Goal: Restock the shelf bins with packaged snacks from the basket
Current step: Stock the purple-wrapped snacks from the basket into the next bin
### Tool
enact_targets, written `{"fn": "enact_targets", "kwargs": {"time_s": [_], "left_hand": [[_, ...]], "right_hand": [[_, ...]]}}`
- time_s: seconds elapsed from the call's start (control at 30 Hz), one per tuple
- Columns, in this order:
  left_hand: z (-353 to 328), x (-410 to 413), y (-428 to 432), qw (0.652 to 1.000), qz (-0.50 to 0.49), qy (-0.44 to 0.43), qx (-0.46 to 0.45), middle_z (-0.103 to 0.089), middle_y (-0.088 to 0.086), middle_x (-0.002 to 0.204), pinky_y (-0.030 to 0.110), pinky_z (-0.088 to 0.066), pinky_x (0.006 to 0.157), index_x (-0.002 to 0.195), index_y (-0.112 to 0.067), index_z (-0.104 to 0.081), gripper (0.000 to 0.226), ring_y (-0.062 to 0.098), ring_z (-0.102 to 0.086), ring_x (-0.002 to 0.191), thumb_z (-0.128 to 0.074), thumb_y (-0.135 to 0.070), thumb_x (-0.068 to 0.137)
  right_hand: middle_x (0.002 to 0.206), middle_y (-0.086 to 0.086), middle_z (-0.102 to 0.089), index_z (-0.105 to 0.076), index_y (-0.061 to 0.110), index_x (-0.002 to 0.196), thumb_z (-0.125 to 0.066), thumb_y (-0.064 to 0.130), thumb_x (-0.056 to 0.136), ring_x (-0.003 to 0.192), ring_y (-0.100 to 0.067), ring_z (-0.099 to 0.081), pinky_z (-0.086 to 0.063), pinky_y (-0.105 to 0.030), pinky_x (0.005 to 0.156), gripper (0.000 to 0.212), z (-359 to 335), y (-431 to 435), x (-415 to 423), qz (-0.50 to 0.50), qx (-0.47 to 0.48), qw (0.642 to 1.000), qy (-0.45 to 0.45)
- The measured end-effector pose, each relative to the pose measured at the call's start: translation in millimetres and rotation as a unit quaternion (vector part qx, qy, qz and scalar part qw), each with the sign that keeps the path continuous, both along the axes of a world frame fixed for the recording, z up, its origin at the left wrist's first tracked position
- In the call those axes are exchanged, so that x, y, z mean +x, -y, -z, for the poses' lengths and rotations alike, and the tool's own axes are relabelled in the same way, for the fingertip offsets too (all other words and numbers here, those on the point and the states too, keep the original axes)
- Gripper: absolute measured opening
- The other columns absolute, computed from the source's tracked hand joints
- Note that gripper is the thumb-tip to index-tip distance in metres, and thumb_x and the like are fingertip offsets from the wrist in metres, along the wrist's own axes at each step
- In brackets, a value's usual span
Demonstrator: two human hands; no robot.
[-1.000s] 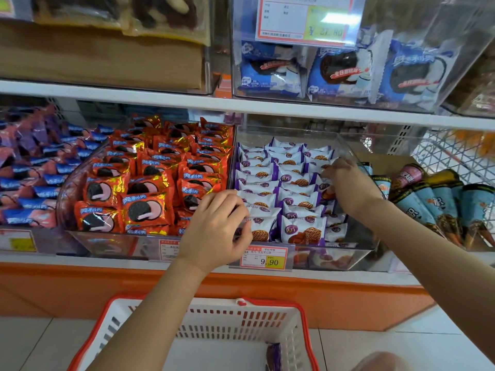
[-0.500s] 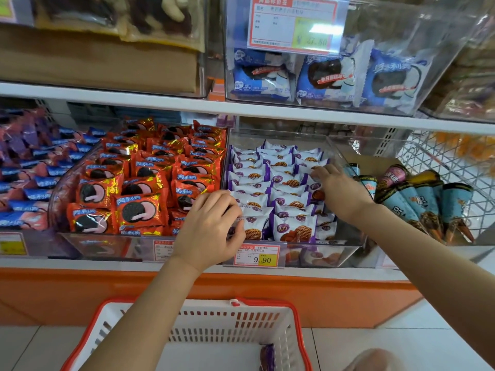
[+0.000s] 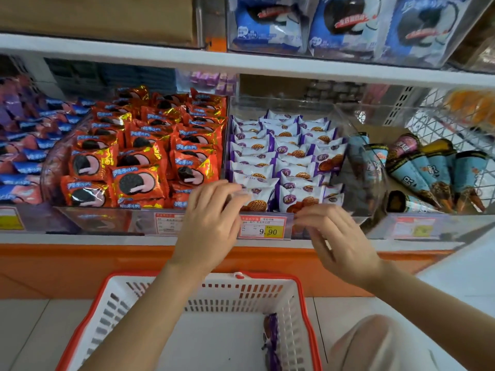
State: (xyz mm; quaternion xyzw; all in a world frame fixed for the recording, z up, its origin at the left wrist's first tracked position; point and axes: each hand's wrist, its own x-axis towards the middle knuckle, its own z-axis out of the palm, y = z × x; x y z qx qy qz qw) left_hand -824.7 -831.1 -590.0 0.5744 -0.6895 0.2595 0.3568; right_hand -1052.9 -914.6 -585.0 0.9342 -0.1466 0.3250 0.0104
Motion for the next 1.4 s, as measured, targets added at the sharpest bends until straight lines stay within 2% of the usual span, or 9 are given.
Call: {"fn": "enact_targets", "kwargs": {"time_s": [0.17,0.5,0.57,0.7,0.87,0.93,1.0,1.13,1.4], "left_hand": [[46,3,-50,1.0,-0.002,0.004,-0.001,-0.067,0.009,0.089,0.035,-0.035,0.083,0.1,-0.013,-0.054,0.019,0.021,-0.048,0.09,-0.037,-0.016,0.096],[190,43,-144,0.939,-0.062,0.0,0.338,-0.062,0.002,0.091,0.033,-0.035,0.082,0.093,-0.015,-0.066,0.023,0.02,-0.051,0.088,-0.046,-0.016,0.082],[212,49,-157,0.912,-0.065,-0.018,0.405,-0.059,-0.002,0.088,0.028,-0.04,0.075,0.09,-0.018,-0.066,0.022,0.016,-0.055,0.08,-0.07,-0.01,0.07],[249,55,-185,0.839,-0.084,-0.056,0.534,-0.062,-0.006,0.082,0.026,-0.052,0.057,0.09,-0.019,-0.07,0.052,0.013,-0.061,0.068,-0.088,-0.004,0.044],[287,59,-211,0.764,-0.061,-0.079,0.638,-0.063,-0.004,0.112,0.031,-0.049,0.082,0.117,-0.021,-0.064,0.058,0.02,-0.064,0.1,-0.082,-0.006,0.064],[300,59,-214,0.733,-0.029,-0.062,0.677,-0.044,-0.006,0.14,0.031,-0.03,0.103,0.14,-0.022,-0.042,0.054,0.02,-0.042,0.13,-0.056,-0.008,0.09],[309,59,-215,0.698,-0.009,-0.031,0.715,-0.035,-0.007,0.147,0.029,-0.02,0.109,0.147,-0.024,-0.031,0.054,0.017,-0.031,0.135,-0.047,-0.013,0.096],[319,60,-214,0.659,0.021,0.023,0.752,-0.04,-0.006,0.144,0.029,-0.02,0.109,0.146,-0.026,-0.032,0.058,0.016,-0.031,0.133,-0.056,-0.021,0.093],[325,62,-211,0.638,0.038,0.101,0.763,-0.045,0.002,0.125,0.029,-0.025,0.094,0.125,-0.017,-0.05,0.04,0.021,-0.036,0.12,-0.06,-0.027,0.088]], "right_hand": [[0.106,-0.001,-0.053,-0.05,0.013,0.106,-0.049,0.007,0.09,0.093,-0.018,-0.056,-0.044,-0.026,0.081,0.017,44,-30,0,-0.076,0.044,0.993,-0.079],[0.098,0.006,-0.064,-0.055,0.023,0.104,-0.078,0.008,0.066,0.089,-0.009,-0.061,-0.054,-0.025,0.08,0.047,172,-80,16,-0.081,0.209,0.932,-0.286],[0.102,0.003,-0.063,-0.052,0.021,0.11,-0.071,0.008,0.073,0.089,-0.013,-0.063,-0.056,-0.028,0.075,0.044,194,-91,23,-0.076,0.257,0.911,-0.314],[0.137,-0.001,-0.043,-0.039,0.016,0.137,-0.04,0.018,0.1,0.12,-0.02,-0.046,-0.039,-0.032,0.1,0.037,227,-111,39,-0.01,0.367,0.835,-0.41],[0.142,-0.001,-0.04,-0.032,0.017,0.14,-0.043,0.032,0.1,0.124,-0.02,-0.045,-0.038,-0.031,0.098,0.044,258,-136,46,0.062,0.464,0.747,-0.472],[0.136,-0.004,-0.047,-0.037,0.015,0.135,-0.045,0.04,0.098,0.121,-0.022,-0.048,-0.039,-0.031,0.094,0.045,268,-146,44,0.085,0.445,0.729,-0.512],[0.128,-0.005,-0.053,-0.043,0.013,0.126,-0.046,0.049,0.095,0.115,-0.024,-0.053,-0.041,-0.032,0.088,0.048,274,-156,41,0.097,0.418,0.709,-0.56],[0.121,-0.004,-0.057,-0.047,0.015,0.119,-0.055,0.059,0.086,0.108,-0.025,-0.056,-0.042,-0.034,0.086,0.056,290,-172,35,0.092,0.433,0.672,-0.594],[0.126,-0.008,-0.055,-0.045,0.013,0.127,-0.06,0.034,0.086,0.113,-0.026,-0.055,-0.046,-0.034,0.092,0.048,301,-178,41,0.136,0.485,0.647,-0.572]]}}
